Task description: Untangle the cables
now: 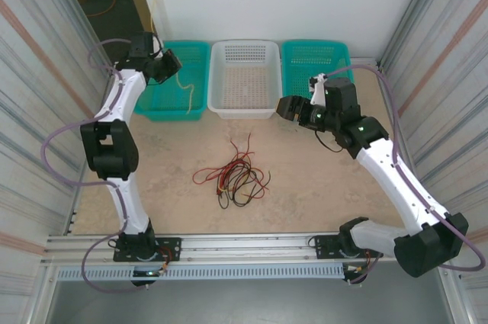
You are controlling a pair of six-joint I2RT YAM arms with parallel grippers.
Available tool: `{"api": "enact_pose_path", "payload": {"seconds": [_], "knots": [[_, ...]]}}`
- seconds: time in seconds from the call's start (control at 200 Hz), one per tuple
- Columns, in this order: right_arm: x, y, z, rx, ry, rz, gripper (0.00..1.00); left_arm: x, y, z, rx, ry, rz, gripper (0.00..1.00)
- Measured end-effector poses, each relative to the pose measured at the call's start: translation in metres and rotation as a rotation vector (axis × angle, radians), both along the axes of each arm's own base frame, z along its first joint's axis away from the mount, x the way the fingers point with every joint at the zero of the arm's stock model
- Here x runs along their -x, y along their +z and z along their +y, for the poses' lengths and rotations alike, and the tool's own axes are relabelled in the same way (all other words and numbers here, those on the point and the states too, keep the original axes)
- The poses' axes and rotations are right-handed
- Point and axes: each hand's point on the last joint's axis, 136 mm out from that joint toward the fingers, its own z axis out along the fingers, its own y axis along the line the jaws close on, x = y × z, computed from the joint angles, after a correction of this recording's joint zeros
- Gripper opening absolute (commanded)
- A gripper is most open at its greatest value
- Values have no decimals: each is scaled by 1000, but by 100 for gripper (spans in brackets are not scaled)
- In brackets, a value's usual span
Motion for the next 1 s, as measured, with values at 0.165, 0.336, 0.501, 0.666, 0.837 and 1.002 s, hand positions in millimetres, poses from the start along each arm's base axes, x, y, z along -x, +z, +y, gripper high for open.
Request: {"api": "enact_pose_path", "payload": {"seconds": [0.165,0.336,0.501,0.666,0.837,1.002], "knots": [[-2,-3,0,20,0,-6,69,-10,-26,5,25,32,52,10],[-1,-5,-1,36,7,-10,69,-22,-46,12,36,54,83,70],[0,-7,-2,45,8,-5,70,-24,-51,13,38,53,90,80],[1,-10,-2,56,5,4,70,-25,-45,13,38,53,73,82],[4,-21,6,89,18,26,70,-5,-15,13,31,45,28,84],[10,-35,17,127,49,58,69,40,55,11,4,25,-97,73]]}}
